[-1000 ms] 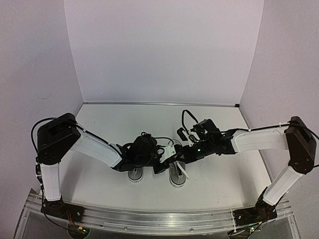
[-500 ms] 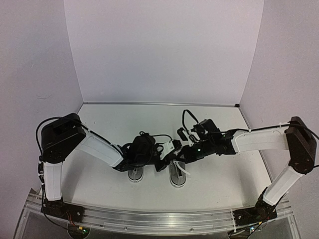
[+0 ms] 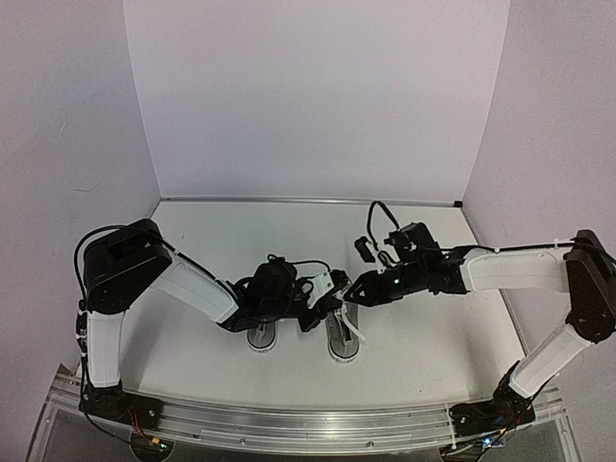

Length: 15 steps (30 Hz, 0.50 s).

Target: Tie the shoes

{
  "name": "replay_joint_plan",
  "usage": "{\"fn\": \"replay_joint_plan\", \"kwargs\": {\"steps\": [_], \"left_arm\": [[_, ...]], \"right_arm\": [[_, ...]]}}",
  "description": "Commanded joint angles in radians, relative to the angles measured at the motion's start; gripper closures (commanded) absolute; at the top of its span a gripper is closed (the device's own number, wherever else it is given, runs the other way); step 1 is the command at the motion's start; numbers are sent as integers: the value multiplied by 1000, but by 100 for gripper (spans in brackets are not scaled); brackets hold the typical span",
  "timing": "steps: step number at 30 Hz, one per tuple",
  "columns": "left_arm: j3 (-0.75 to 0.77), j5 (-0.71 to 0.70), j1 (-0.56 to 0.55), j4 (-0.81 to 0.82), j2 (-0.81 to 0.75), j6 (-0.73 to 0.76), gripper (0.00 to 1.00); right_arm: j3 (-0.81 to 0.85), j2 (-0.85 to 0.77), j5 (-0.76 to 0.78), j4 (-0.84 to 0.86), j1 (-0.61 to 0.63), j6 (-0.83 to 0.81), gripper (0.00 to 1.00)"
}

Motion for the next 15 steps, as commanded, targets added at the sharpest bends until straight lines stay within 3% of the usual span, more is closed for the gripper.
{"fn": "replay_joint_plan", "kwargs": {"steps": [1,15], "left_arm": [[-18,9,6,4,0,26,100],[-14,-14,4,-55,-9,103,100]], "right_arm": [[-11,-71,-16,21,-46,-7,67],[26,107,-82,20,-52,-7,76]]}}
